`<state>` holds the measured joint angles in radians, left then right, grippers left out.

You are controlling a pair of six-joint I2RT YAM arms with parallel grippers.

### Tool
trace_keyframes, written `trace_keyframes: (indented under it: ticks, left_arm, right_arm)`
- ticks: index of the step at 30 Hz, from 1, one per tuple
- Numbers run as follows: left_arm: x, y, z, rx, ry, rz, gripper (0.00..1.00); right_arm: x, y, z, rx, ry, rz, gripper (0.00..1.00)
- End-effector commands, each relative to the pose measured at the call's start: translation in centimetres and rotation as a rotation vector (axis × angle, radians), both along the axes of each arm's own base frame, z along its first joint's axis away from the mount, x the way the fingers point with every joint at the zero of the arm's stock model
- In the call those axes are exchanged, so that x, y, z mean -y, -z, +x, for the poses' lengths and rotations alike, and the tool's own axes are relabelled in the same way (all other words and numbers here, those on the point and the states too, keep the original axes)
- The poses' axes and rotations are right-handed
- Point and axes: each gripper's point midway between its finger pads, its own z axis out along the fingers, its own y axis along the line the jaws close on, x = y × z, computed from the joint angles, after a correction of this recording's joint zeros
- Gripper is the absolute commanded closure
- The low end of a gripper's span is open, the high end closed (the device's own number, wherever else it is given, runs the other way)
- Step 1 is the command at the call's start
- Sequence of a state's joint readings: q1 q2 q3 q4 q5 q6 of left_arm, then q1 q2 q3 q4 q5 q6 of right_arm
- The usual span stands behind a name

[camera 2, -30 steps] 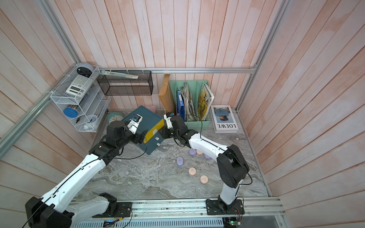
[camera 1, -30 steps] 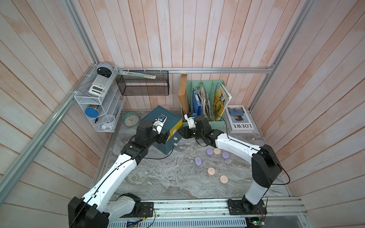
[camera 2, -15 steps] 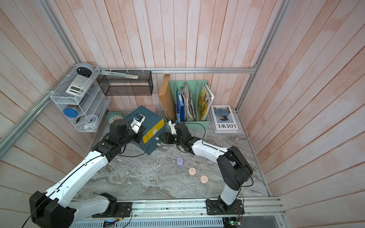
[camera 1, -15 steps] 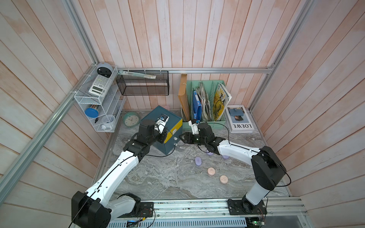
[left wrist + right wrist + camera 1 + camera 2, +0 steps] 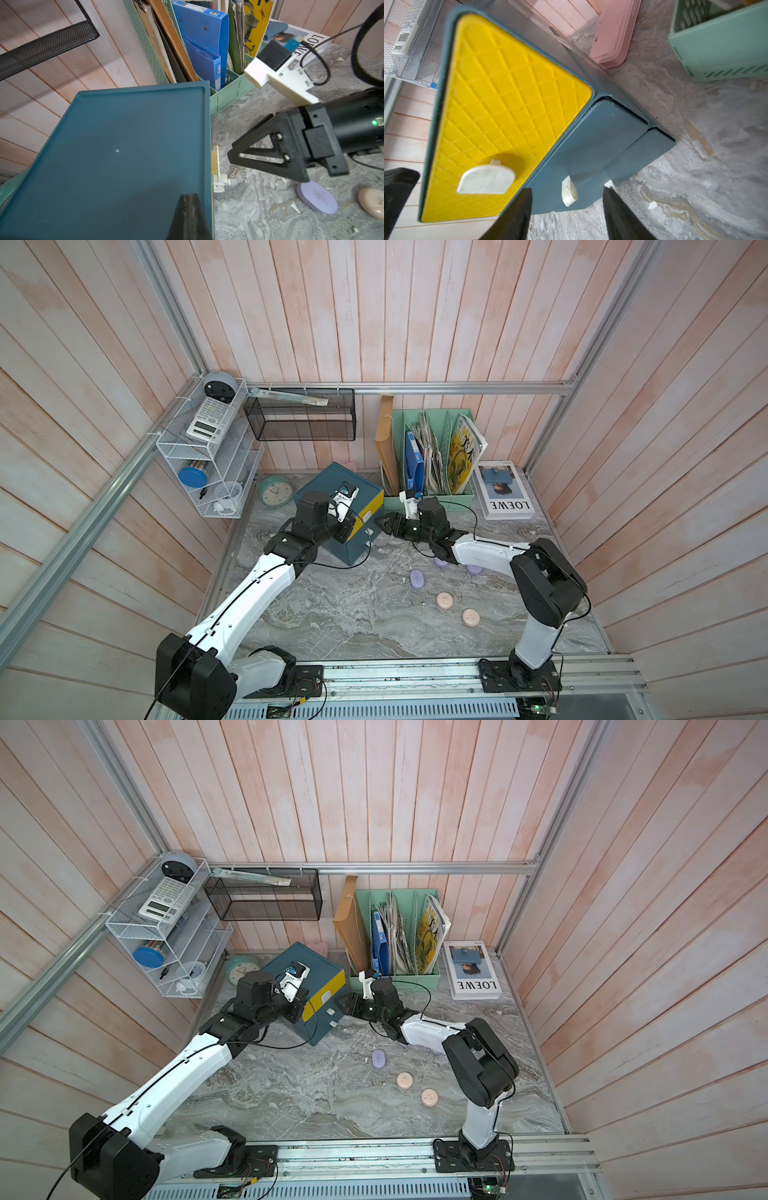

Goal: Put the bluetooth earphones in the drawer according to color
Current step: Open the drawer in the storage box.

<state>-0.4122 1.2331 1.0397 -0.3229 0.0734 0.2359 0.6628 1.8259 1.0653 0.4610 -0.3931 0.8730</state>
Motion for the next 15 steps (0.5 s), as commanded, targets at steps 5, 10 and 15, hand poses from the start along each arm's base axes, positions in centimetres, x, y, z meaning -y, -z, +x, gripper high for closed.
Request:
trace_keyframes:
  ticks: [5, 10, 15]
  left_arm:
    - [0.1, 0.2, 0.7, -0.001, -0.002, 0.018, 1.0]
    - [0.2, 0.9, 1.0, -0.021, -0.002, 0.026, 1.0]
    - [0.1, 1.0, 1.1, -0.023, -0.007, 0.032, 1.0]
  right_arm:
    - [-0.6, 0.6, -0.2, -0.031, -0.013, 0.068, 0.39]
    - [-0.9, 1.5, -0.4, -0.05, -0.016, 0.081, 0.39]
    - [-1.8, 1.9, -0.6, -0.073, -0.041, 0.1, 0.4]
